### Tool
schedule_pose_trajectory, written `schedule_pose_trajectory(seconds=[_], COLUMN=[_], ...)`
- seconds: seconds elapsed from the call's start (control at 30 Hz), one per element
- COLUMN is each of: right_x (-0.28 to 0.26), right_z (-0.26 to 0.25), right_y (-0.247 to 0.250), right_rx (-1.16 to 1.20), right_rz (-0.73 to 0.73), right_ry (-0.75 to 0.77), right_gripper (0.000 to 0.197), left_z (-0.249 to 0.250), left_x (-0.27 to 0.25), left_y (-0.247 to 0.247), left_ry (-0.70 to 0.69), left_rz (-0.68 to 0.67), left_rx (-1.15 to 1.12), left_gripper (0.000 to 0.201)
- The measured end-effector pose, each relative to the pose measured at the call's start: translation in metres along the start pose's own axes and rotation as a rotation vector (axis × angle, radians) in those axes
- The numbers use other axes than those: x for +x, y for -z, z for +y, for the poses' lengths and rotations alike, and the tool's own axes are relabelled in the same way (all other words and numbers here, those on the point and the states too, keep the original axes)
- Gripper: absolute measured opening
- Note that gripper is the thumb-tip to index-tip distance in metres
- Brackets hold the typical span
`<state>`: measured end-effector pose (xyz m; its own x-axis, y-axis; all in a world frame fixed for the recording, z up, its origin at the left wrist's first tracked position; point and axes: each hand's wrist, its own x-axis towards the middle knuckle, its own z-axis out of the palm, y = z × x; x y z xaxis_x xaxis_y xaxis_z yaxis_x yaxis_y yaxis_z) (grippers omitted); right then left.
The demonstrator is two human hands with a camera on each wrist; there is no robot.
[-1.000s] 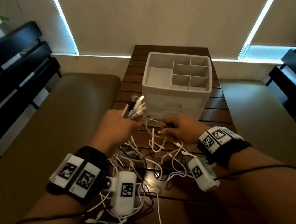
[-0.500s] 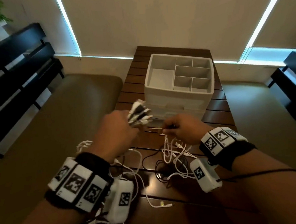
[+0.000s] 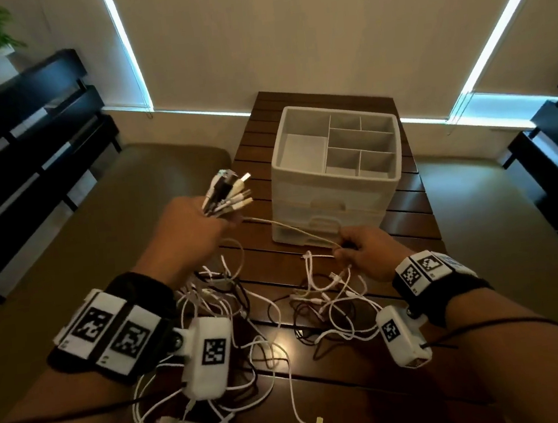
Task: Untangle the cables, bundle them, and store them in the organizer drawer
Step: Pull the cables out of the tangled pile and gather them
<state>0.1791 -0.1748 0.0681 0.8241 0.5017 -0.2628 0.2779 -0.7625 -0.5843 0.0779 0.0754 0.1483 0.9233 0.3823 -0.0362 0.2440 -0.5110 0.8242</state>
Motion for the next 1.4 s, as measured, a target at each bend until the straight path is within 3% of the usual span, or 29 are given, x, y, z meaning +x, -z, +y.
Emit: schedule_pose_trajectory(seconds=[0.2,0.33,0.43,0.47,0.53,0.57,0.63,0.77,1.0,1.1,1.2,1.27,1.4], right_x=[0.003,0.003,0.004,0.003,0.002,0.002,0.0,0.001,-0.001,-0.001,0.0,-0.002,-0.01], right_z=[-0.002,-0.023,-0.037,-0.04,-0.043,-0.044,-0.044,-0.024,0.006,-0.002,-0.007,-0.004,0.012], right_y=[0.001,0.001,0.002,0.004,0.008,0.01,0.014,0.012,0.005,0.01,0.022,0.027,0.026], right_rx=[0.133,0.077,0.093,0.1,0.128,0.154,0.161,-0.003,0.118,0.313,0.035,-0.114,-0.089], right_rz=[0.121,0.005,-0.059,-0.043,-0.001,0.009,0.006,-0.04,0.107,0.167,0.253,0.161,-0.025], right_ry=[0.001,0.104,0.188,0.206,0.241,0.249,0.233,0.146,-0.074,-0.1,-0.022,0.007,-0.049], right_gripper=[0.016,0.015,0.017,0.016,0.012,0.011,0.007,0.009,0.02,0.027,0.024,0.02,0.014], left_z=[-0.007,0.002,0.009,0.01,0.009,0.007,0.003,0.001,-0.006,-0.01,-0.012,-0.013,-0.013], left_x=[0.003,-0.008,-0.012,-0.011,-0.007,-0.004,-0.001,0.001,0.002,0.001,0.001,0.005,0.012], left_y=[-0.002,-0.041,-0.058,-0.063,-0.065,-0.062,-0.054,-0.02,0.014,0.013,0.007,0.009,0.022], left_ry=[0.003,-0.144,-0.215,-0.232,-0.206,-0.166,-0.122,-0.106,-0.118,-0.084,-0.042,0.016,0.056], left_rz=[-0.004,-0.058,-0.103,-0.149,-0.205,-0.207,-0.19,-0.063,-0.012,-0.006,0.004,0.105,0.309], left_rx=[0.378,0.229,0.147,0.164,0.245,0.256,0.198,0.13,0.178,0.16,0.129,-0.026,-0.126], left_gripper=[0.025,0.01,0.062,0.06,0.015,0.011,0.023,0.013,0.022,0.02,0.019,0.014,0.02])
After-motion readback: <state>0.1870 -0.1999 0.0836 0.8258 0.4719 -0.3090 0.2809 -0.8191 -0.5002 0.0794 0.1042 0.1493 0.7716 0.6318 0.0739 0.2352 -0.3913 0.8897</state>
